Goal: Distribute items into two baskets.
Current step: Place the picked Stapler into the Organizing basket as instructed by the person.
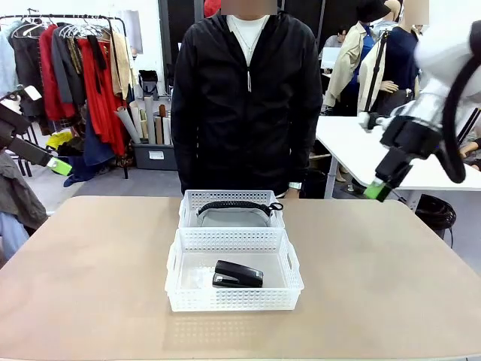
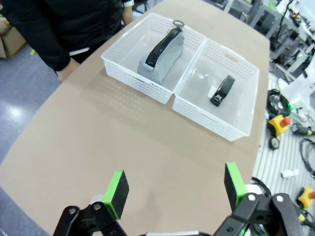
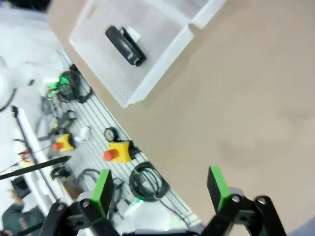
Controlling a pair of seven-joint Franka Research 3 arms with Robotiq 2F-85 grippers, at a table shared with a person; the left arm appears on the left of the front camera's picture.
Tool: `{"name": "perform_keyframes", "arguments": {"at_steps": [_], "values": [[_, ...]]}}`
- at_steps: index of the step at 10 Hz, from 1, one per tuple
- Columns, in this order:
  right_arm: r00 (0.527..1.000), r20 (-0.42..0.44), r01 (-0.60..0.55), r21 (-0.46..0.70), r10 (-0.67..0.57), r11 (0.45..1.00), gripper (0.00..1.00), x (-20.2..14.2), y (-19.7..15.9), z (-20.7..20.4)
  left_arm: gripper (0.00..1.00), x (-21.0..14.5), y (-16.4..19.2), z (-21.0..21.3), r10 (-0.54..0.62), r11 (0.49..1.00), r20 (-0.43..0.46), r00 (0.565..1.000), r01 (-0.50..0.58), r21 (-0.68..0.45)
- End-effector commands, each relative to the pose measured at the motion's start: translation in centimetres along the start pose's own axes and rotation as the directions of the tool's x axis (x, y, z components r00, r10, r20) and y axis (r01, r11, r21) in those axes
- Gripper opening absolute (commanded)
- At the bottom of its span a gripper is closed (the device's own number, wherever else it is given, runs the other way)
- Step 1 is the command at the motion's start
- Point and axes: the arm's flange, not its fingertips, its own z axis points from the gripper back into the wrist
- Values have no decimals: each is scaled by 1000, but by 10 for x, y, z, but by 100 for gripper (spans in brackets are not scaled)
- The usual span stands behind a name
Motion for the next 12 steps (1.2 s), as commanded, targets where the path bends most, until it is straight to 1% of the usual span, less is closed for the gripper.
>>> {"name": "perform_keyframes", "arguments": {"at_steps": [1, 3, 5, 7, 8, 9, 10, 12], "values": [[990, 124, 47, 118, -62, 992, 100, -24, -7, 20, 100, 1, 0, 2, 0, 1000, 1, 1000, 0, 1], [959, 243, 97, 193, -143, 976, 100, -54, -22, 37, 100, 1, 0, 2, 0, 1000, 1, 1000, 0, 1], [926, 329, 115, 222, -186, 968, 100, -81, -35, 33, 100, 1, 0, 2, 0, 1000, 1, 1000, 0, 1], [906, 394, 65, 228, -153, 972, 100, -98, -46, 24, 100, 1, 0, 2, 0, 1000, 1, 1000, 0, 1], [903, 410, 34, 233, -130, 972, 100, -104, -50, 20, 100, 1, 0, 2, 0, 1000, 1, 1000, 0, 1], [890, 438, 24, 230, -126, 973, 100, -110, -52, 18, 100, 1, 0, 2, 0, 1000, 1, 1000, 0, 1], [872, 475, 6, 224, -115, 974, 100, -119, -55, 16, 100, 1, 0, 2, 0, 1000, 1, 1000, 0, 1], [817, 572, -38, 171, -68, 984, 100, -138, -61, 14, 100, 1, 0, 2, 0, 1000, 1, 1000, 0, 1]]}}
